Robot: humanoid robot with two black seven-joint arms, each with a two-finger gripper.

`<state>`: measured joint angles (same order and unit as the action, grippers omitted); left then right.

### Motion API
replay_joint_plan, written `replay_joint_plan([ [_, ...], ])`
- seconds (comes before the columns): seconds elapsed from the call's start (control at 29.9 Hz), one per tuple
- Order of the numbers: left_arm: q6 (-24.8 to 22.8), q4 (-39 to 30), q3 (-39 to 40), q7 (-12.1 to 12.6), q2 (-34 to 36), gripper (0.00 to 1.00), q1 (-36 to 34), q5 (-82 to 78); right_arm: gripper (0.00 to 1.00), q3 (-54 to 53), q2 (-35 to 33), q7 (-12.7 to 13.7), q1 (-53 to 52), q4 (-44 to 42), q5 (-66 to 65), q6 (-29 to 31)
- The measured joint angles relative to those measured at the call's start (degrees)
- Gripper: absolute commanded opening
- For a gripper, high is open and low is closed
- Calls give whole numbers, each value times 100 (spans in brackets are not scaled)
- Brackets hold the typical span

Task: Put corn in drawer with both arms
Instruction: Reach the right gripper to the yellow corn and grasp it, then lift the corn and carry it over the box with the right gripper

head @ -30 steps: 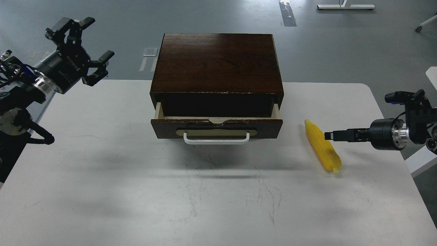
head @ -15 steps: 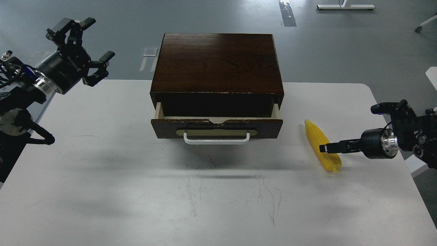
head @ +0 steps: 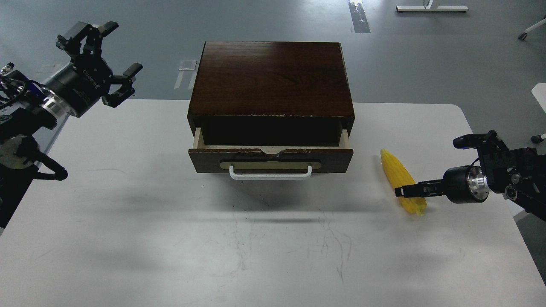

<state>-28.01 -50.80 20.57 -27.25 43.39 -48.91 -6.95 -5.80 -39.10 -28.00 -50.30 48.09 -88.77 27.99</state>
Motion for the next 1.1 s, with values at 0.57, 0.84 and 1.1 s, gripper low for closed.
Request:
replay_joint_plan([
  [0.57, 0, -6, 71, 18, 28, 98, 31, 0, 19, -23, -591, 0, -1300, 622, 48, 3],
  [0.84, 1, -7, 89, 18, 5, 98, 32, 0, 19, 115, -851, -1, -2923, 1331, 2, 2],
  [1.1, 1, -9, 196, 6, -6, 98, 32, 0, 19, 1193, -391, -2, -4385, 1936, -288, -144],
])
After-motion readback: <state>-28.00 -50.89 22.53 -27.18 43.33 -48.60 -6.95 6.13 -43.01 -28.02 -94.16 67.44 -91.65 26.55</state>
